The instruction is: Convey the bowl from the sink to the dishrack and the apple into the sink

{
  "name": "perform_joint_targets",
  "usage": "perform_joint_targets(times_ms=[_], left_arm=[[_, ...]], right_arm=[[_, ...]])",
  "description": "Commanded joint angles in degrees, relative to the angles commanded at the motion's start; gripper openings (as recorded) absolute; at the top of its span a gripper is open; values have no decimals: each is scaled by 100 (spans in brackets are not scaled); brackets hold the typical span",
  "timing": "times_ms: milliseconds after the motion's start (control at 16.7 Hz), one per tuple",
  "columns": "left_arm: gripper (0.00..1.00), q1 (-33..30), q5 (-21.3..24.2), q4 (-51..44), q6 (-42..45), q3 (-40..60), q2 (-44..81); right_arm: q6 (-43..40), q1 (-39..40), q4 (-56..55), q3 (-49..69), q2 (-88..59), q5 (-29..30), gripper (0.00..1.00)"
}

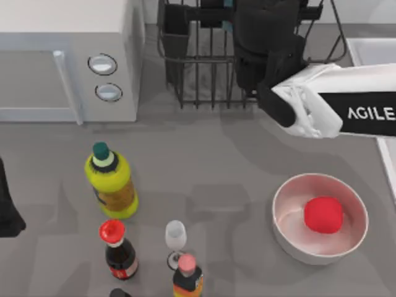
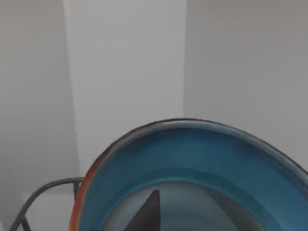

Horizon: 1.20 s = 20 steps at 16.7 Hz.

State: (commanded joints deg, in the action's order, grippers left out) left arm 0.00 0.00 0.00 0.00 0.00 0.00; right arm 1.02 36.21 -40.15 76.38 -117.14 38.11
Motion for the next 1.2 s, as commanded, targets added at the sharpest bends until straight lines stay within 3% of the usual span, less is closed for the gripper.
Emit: perform_joint_targets(times_ms=[660,900,1200], left_arm=[[100,0,0,0,0,0,0],[100,0,0,0,0,0,0],[100,0,0,0,0,0,0]], right_arm=[[9,-13,25,-56,60,-51,100],[87,-343,300,-865,902,-646,100],[108,-1117,926,-2802,3303,-1842,100]])
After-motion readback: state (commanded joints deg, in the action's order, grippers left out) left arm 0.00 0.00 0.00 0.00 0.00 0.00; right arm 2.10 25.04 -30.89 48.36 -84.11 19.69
